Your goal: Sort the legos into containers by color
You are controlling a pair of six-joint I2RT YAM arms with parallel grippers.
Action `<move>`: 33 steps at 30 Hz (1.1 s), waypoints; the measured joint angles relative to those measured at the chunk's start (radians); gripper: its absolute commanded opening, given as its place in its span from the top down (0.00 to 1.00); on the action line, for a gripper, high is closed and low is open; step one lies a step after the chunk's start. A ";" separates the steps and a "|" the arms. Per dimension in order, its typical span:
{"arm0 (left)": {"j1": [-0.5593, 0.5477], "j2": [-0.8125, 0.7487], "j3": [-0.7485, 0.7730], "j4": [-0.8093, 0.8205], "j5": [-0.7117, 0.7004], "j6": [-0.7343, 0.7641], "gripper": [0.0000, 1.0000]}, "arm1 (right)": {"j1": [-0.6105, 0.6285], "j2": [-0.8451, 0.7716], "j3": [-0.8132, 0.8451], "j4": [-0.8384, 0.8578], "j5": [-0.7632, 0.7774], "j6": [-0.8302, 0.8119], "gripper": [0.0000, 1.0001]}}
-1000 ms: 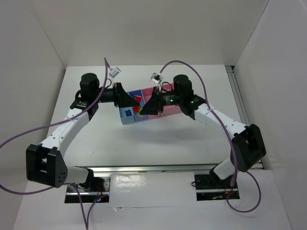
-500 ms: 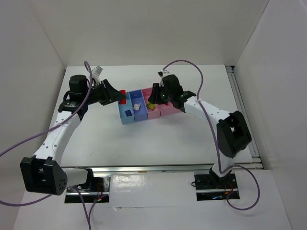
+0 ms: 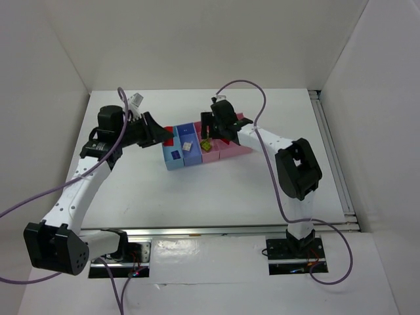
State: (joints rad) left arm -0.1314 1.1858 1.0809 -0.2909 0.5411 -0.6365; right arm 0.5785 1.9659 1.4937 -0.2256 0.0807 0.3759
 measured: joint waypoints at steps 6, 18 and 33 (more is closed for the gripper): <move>-0.056 0.011 0.000 -0.001 -0.033 0.005 1.00 | -0.008 -0.090 -0.040 -0.016 0.101 -0.013 0.22; -0.267 0.444 0.306 0.095 -0.108 -0.046 1.00 | -0.275 -0.675 -0.433 -0.031 0.238 0.064 0.11; -0.371 1.177 1.158 -0.088 -0.160 -0.044 0.00 | -0.373 -0.797 -0.525 -0.073 0.212 0.135 0.00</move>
State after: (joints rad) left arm -0.5022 2.3631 2.2387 -0.3786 0.3809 -0.6807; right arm 0.2050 1.1687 0.9688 -0.2985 0.2928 0.5114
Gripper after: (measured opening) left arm 0.991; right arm 0.997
